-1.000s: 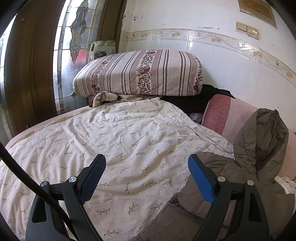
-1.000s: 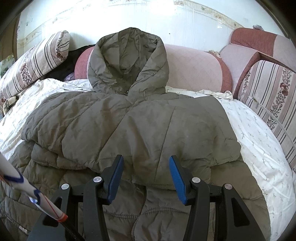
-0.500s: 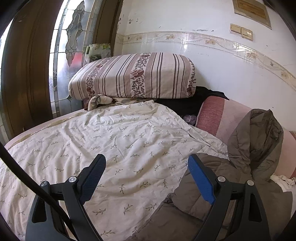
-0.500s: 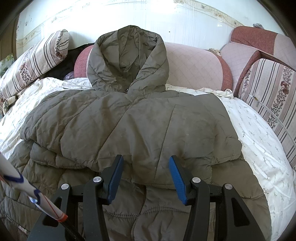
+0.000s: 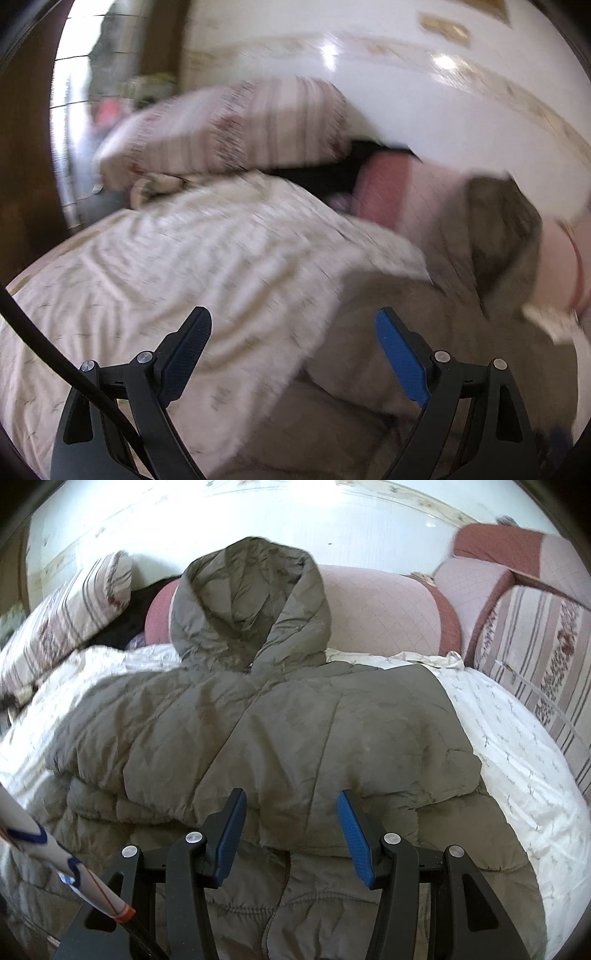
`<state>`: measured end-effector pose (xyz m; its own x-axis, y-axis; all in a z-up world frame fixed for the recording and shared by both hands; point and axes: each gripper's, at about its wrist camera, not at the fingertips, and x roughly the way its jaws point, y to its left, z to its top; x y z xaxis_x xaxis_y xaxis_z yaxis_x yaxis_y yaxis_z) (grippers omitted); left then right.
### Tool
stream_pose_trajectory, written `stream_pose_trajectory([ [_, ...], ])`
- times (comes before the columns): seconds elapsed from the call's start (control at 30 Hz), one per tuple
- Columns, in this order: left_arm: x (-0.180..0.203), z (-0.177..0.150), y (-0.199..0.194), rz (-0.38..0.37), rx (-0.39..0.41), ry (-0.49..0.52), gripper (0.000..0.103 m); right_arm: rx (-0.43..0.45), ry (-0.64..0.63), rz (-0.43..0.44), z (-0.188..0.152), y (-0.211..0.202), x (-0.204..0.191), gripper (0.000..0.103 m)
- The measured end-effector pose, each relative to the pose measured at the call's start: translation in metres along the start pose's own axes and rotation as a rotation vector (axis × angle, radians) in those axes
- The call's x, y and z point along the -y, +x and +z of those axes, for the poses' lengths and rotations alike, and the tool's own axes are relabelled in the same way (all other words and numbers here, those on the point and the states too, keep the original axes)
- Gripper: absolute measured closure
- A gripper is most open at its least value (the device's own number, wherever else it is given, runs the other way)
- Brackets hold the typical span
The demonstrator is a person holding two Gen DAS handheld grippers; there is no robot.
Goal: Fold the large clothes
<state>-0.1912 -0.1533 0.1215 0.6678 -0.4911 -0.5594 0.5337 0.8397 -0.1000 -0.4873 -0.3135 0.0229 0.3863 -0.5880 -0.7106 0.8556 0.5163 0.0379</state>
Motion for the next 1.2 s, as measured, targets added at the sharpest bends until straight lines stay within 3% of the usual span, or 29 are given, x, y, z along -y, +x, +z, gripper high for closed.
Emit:
stream_pose_trajectory([
  [0.13, 0.033, -0.017, 0.017, -0.119, -0.133, 0.119, 0.013, 0.014, 0.056, 0.001, 0.003, -0.002, 0.011, 0.047],
  [0.23, 0.048, -0.030, 0.028, -0.156, -0.212, 0.160, 0.013, -0.016, 0.068, 0.001, 0.003, 0.004, 0.013, 0.047],
  [0.47, 0.055, -0.048, 0.048, -0.156, -0.332, 0.191, 0.013, -0.060, 0.089, 0.006, 0.001, 0.012, 0.018, 0.047],
  [0.57, 0.052, -0.044, 0.044, -0.161, -0.314, 0.173, 0.013, -0.051, 0.098, 0.019, 0.002, 0.008, 0.020, 0.047],
  [0.73, 0.052, -0.027, 0.015, -0.179, -0.179, 0.173, 0.013, -0.008, 0.125, 0.043, 0.009, -0.011, 0.029, 0.047],
  [1.0, 0.051, -0.014, -0.006, -0.246, -0.152, 0.158, 0.013, -0.056, 0.206, 0.145, 0.021, -0.061, 0.047, 0.047],
  [1.1, 0.047, -0.010, -0.015, -0.259, -0.136, 0.147, 0.013, -0.075, 0.183, 0.167, 0.044, -0.084, 0.047, 0.047],
  [1.2, 0.041, -0.005, -0.021, -0.272, -0.123, 0.129, 0.013, -0.038, 0.135, 0.156, 0.084, -0.114, 0.044, 0.047],
])
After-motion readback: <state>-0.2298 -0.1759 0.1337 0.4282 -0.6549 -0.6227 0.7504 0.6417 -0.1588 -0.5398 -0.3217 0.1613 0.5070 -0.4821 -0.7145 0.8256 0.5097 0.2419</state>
